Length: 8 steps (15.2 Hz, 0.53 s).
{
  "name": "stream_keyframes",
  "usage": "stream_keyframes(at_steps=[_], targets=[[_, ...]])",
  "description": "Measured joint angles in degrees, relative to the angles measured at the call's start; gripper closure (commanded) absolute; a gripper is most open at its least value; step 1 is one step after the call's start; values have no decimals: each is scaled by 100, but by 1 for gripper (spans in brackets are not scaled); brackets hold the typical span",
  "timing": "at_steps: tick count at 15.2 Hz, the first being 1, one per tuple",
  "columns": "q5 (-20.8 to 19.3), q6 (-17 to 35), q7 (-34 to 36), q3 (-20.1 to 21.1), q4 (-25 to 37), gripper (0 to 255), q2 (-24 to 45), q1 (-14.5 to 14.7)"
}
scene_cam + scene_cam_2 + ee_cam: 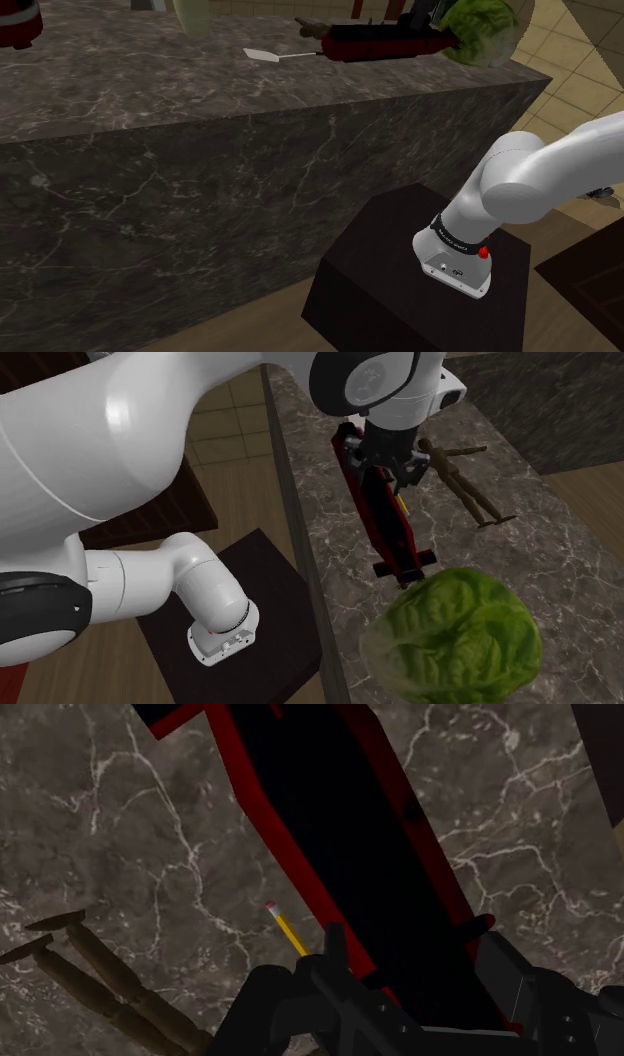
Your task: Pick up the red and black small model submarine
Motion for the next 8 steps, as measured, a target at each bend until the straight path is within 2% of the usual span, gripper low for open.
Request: stream_keyframes(at_steps=[8], targets=[[76,-551,-17,39,805,255,259,56]])
